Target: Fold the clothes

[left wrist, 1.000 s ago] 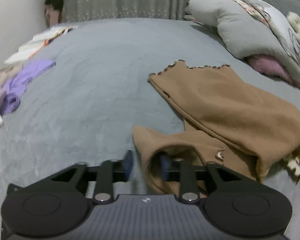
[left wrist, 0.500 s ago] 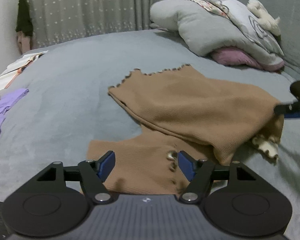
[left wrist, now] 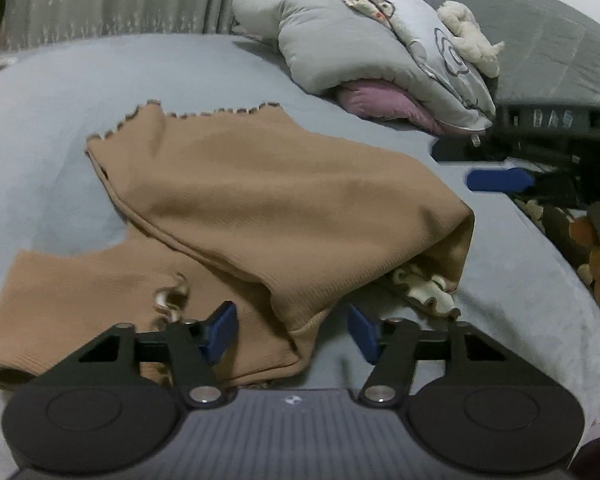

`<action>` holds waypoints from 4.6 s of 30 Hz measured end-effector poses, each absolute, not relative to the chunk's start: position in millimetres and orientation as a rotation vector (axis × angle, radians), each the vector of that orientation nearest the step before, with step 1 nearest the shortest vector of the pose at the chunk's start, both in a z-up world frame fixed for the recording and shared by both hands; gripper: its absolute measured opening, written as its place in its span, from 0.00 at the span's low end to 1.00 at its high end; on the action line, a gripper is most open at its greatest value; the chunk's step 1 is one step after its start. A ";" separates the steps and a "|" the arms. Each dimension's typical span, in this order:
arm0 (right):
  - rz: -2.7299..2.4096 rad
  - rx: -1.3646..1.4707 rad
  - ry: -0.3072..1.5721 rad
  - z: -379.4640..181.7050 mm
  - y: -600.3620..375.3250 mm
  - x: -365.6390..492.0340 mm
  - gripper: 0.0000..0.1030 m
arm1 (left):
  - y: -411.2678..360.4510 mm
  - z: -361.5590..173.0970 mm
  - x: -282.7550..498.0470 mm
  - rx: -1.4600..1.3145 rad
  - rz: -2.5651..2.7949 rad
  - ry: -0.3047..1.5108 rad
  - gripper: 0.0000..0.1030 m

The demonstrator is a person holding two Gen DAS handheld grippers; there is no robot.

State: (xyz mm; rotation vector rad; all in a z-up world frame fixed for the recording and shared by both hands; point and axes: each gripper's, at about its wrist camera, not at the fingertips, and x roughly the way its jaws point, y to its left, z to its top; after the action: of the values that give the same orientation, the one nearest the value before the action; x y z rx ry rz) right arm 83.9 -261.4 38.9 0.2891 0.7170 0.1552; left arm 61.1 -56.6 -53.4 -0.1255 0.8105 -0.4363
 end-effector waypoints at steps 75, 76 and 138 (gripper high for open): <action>-0.033 0.237 0.671 16.4 -360.0 38.0 0.08 | 35.3 -32.9 14.4 -0.206 -0.337 0.870 0.51; -0.033 0.234 0.689 7.7 -361.7 37.1 0.09 | 38.2 -33.3 14.4 -0.206 -0.328 0.875 0.52; 0.493 -0.618 0.307 6.5 -193.8 32.6 0.06 | 44.5 -20.7 25.0 -0.294 -0.412 0.823 0.79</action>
State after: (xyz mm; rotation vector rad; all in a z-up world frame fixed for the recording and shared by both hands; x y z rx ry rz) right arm 32.6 -193.8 6.5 -0.6178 0.3073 0.4925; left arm 25.0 44.5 -20.7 -0.2942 0.8228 -0.4121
